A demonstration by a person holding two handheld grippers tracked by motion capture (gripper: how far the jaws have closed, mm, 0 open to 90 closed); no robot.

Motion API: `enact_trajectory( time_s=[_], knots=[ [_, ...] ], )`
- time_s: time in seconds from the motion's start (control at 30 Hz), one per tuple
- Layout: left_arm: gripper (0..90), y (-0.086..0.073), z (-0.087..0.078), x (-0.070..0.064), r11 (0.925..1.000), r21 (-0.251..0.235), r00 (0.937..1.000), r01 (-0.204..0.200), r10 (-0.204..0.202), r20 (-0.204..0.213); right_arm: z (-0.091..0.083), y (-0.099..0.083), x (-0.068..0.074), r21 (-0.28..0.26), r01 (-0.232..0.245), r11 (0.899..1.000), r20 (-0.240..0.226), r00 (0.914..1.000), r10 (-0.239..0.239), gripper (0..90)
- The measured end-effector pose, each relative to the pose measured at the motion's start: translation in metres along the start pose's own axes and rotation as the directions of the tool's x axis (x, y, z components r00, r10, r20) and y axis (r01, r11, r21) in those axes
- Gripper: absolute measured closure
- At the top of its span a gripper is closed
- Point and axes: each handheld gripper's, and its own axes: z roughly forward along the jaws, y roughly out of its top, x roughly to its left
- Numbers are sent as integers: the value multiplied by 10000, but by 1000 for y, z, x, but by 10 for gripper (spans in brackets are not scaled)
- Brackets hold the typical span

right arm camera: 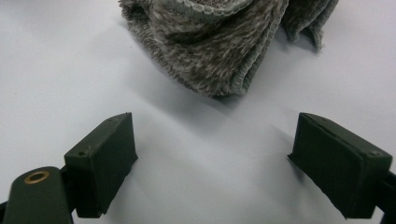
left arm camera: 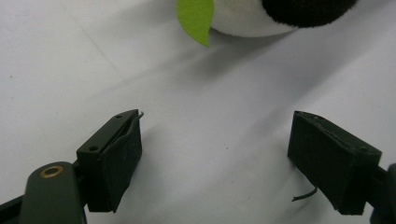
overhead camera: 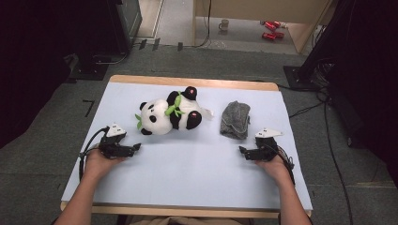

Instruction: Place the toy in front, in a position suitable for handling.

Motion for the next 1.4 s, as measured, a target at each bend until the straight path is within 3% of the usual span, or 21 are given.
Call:
enact_trajectory(
  time_s=[0.37, 0.5, 0.7, 0.8, 0.97, 1.4],
  knots=[
    [180, 9, 1, 0, 9983, 493, 9995, 321, -318, -59, 0, 0, 0, -11, -3, 10000, -3, 10000, 3, 128],
    [246, 12, 0, 2, 9982, 510, 9994, 331, -338, 122, 0, 0, 0, -1, -5, 10000, 1, 10000, 5, 128],
    [246, 20, -5, 3, 9987, 225, 9979, 455, -465, 442, 0, 0, 0, 2, -2, 10000, 3, 10000, 2, 128],
    [299, 23, -7, 4, 9991, 189, 9965, 384, -397, 733, 0, 0, 0, -5, -15, 10000, -2, 10000, 15, 128],
    [290, 31, -12, 8, 9987, 14, 9953, 504, -504, 832, 0, 0, 0, -3, -12, 10000, 13, 10000, 12, 128],
    [360, 49, -20, 2, 9990, -386, 9940, 235, -192, 1080, 0, 0, 0, 3, -2, 10000, 25, 10000, 2, 128]
  ],
)
